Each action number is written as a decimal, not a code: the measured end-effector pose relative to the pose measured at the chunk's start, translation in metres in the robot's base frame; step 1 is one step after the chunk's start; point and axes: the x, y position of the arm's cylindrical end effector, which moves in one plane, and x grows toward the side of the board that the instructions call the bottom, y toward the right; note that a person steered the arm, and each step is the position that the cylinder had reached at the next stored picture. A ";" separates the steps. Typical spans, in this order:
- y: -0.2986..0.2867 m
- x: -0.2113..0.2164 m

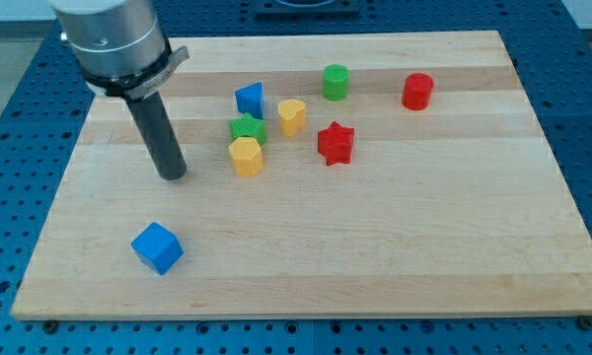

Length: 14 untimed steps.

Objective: Push the blue cube towards the bottom center

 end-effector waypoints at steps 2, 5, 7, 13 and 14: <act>0.096 -0.001; 0.059 0.036; -0.036 0.100; 0.014 0.072; 0.083 0.071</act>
